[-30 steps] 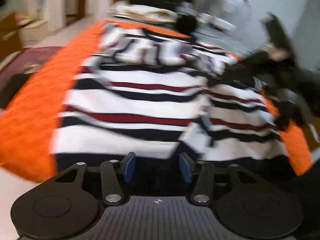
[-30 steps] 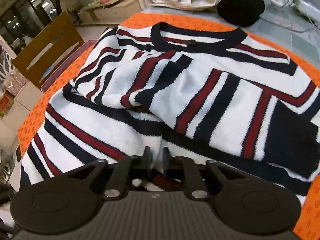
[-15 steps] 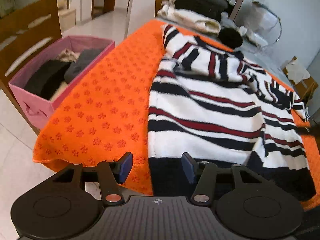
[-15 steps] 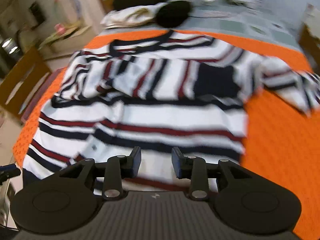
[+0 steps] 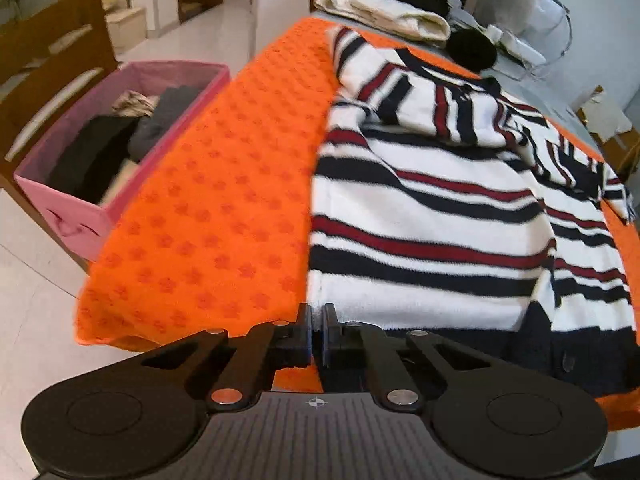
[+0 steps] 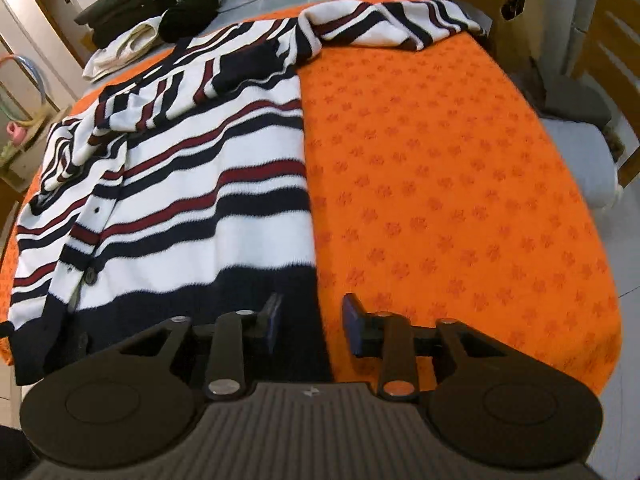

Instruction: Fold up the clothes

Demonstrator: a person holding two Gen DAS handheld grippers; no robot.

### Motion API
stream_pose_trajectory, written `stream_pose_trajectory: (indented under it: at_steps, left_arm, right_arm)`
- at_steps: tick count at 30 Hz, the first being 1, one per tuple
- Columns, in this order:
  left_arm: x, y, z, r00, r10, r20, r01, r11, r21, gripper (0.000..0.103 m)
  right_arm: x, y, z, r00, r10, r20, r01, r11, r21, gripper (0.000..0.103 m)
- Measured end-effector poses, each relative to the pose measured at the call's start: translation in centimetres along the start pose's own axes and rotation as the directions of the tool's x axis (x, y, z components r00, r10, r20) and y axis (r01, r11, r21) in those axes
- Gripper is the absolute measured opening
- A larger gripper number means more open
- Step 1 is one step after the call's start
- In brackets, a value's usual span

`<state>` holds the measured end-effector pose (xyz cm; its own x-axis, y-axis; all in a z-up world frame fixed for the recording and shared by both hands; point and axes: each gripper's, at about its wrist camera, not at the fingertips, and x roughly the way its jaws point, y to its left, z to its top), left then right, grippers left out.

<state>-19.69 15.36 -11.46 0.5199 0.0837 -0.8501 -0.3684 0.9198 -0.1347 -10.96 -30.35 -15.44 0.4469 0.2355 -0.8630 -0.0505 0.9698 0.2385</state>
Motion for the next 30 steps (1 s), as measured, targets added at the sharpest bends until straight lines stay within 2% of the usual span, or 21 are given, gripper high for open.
stream_pose_trajectory:
  at_steps: [3,6,7,9,11,12,13,16,19,21,23,27,30]
  left_arm:
    - [-0.9,0.4,0.2,1.000,0.021,-0.001,-0.021,0.999,0.034,0.007]
    - [0.2,0.5,-0.3,0.999,0.014,-0.052,-0.010,0.998,0.068,0.008]
    - [0.1,0.5,-0.5,0.999,0.006,-0.043,-0.003,0.997,0.076,0.009]
    - [-0.1,0.5,-0.8,1.000,-0.010,-0.022,0.012,0.996,0.093,0.012]
    - [-1.0,0.7,-1.0,0.999,-0.033,0.036,0.029,0.994,0.107,0.016]
    - [-1.5,0.8,-1.0,0.998,-0.041,0.057,0.035,0.993,0.116,0.018]
    - [-1.9,0.9,-1.0,0.996,-0.050,0.078,0.040,0.991,0.125,0.020]
    - [-2.8,1.2,-1.0,0.990,-0.079,0.118,0.060,0.985,0.162,0.020]
    - [-3.0,1.0,-0.9,0.984,-0.132,0.121,0.101,0.966,0.238,0.020]
    - [-3.0,0.4,-1.1,0.978,-0.176,0.108,0.135,0.941,0.309,0.020]
    - [-2.8,-0.3,-1.4,0.972,-0.213,0.104,0.155,0.904,0.399,0.020]
    - [-1.5,-1.3,-2.1,0.962,-0.267,0.050,0.206,0.839,0.504,0.020]
    - [-0.2,-1.2,-2.5,0.962,-0.273,0.008,0.229,0.822,0.522,0.020]
  right_arm:
    - [-1.0,0.6,-0.1,1.000,-0.017,0.014,0.018,1.000,-0.026,0.005]
    - [-1.2,0.7,-0.4,0.999,-0.044,-0.001,0.043,0.998,-0.037,0.005]
    - [-1.1,0.8,-0.3,0.999,-0.053,-0.005,0.052,0.997,-0.047,0.007]
    - [-1.5,1.7,-0.4,0.995,-0.099,0.020,0.100,0.992,-0.081,0.013]
    - [-2.3,3.2,-0.4,0.991,-0.121,0.064,0.129,0.983,-0.132,0.024]
    - [-2.8,4.0,-0.3,0.989,-0.116,0.086,0.129,0.979,-0.157,0.029]
    - [-3.1,4.9,-0.2,0.990,-0.099,0.101,0.116,0.977,-0.178,0.029]
    - [-3.5,7.5,0.0,0.995,0.013,0.099,0.006,0.981,-0.195,0.029]
    - [-2.7,10.0,-0.3,0.987,0.150,0.058,-0.138,0.975,-0.171,0.029]
    - [-1.9,11.6,-0.7,0.972,0.234,0.027,-0.227,0.962,-0.149,0.029]
    - [-0.8,13.5,-1.2,0.953,0.303,-0.013,-0.302,0.945,-0.124,0.029]
    - [0.8,16.7,-2.7,0.931,0.360,-0.056,-0.364,0.925,-0.105,0.031]
    - [2.2,18.2,-3.8,0.917,0.387,-0.094,-0.393,0.918,-0.057,0.034]
